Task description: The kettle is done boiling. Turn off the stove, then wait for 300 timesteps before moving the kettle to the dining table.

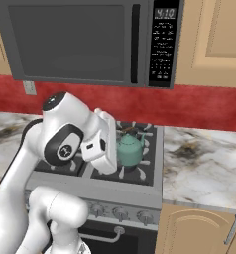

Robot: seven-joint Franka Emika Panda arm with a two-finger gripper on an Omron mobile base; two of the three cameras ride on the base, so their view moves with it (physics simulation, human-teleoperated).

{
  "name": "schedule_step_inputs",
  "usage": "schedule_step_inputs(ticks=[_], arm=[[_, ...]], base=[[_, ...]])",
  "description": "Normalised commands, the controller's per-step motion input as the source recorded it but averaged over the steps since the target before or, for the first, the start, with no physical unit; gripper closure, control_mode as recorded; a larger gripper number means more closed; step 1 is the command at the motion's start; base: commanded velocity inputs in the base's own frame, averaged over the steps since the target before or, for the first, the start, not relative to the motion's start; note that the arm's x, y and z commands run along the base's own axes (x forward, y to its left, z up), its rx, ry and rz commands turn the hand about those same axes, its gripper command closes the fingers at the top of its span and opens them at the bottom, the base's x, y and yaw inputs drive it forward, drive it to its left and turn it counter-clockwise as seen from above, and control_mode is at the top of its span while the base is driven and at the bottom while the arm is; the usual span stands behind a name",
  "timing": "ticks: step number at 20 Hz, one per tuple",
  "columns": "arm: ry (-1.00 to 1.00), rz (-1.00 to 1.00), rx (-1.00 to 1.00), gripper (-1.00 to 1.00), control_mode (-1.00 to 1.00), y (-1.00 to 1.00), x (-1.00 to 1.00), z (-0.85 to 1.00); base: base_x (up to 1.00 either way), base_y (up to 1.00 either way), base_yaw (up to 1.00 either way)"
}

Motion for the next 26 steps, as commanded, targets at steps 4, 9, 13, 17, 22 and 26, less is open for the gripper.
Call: schedule_step_inputs(ticks=[4,9,13,17,22,26], arm=[[0.0,0.17,0.0,-1.0,-1.0,0.17,0.01,0.0],[0.03,0.13,0.0,-1.0,-1.0,0.37,0.13,0.01],[0.04,0.07,0.0,-1.0,-1.0,0.37,0.13,0.01],[0.04,0.08,0.0,-1.0,-1.0,0.18,0.08,0.1],[0.04,0.12,0.0,-1.0,-1.0,0.03,0.06,0.1],[0.04,0.12,0.0,-1.0,-1.0,0.03,0.1,0.08]], base=[[0.0,0.0,0.0],[0.0,0.0,0.0],[0.0,0.0,0.0],[0.0,0.0,0.0],[0.0,0.0,0.0],[0.0,0.0,0.0]])
